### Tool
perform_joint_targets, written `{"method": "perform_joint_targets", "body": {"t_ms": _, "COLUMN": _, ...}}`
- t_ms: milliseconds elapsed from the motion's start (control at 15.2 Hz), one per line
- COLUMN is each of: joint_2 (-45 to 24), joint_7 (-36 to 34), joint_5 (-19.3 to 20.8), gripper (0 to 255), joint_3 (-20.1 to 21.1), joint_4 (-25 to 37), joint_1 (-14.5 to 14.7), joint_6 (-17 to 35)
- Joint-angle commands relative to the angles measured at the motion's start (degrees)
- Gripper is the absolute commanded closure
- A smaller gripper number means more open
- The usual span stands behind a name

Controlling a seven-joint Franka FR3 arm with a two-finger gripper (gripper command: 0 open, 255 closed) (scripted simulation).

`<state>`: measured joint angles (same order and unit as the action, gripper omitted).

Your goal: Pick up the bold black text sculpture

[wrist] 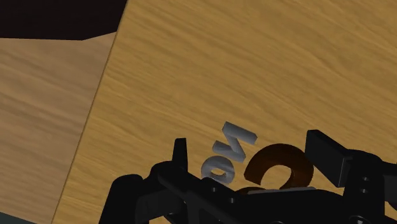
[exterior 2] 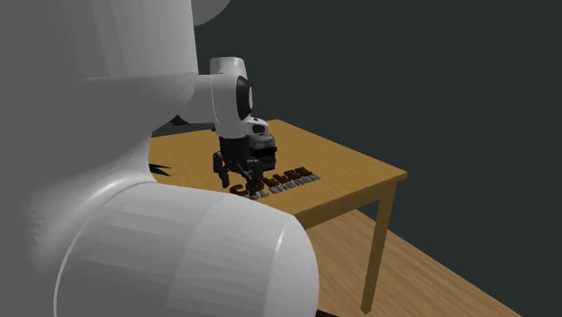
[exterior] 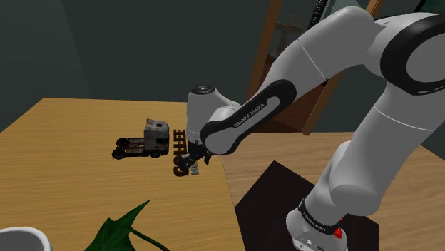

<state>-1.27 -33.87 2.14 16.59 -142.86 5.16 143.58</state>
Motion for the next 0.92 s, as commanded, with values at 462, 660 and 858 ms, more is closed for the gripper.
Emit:
{"method": "perform_joint_targets", "body": {"t_ms": 462, "joint_2": -3.24, "joint_7": -1.40, "joint_5": 1.86, "gripper": 255, "joint_3": -0.26, "joint_4": -0.59, "joint_1": 0.03, "joint_6": 3.70}}
{"method": "perform_joint_targets", "body": {"t_ms": 660, "joint_2": -3.26, "joint_7": -1.40, "joint_5": 1.87, "gripper": 255, "joint_3": -0.26, "joint_4": -0.57, "joint_1": 0.02, "joint_6": 3.70}}
{"method": "perform_joint_targets", "body": {"t_ms": 858, "joint_2": -3.26, "joint_7": -1.40, "joint_5": 1.86, "gripper": 255, "joint_3": -0.26, "joint_4": -0.57, "joint_1": 0.02, "joint_6": 3.70}}
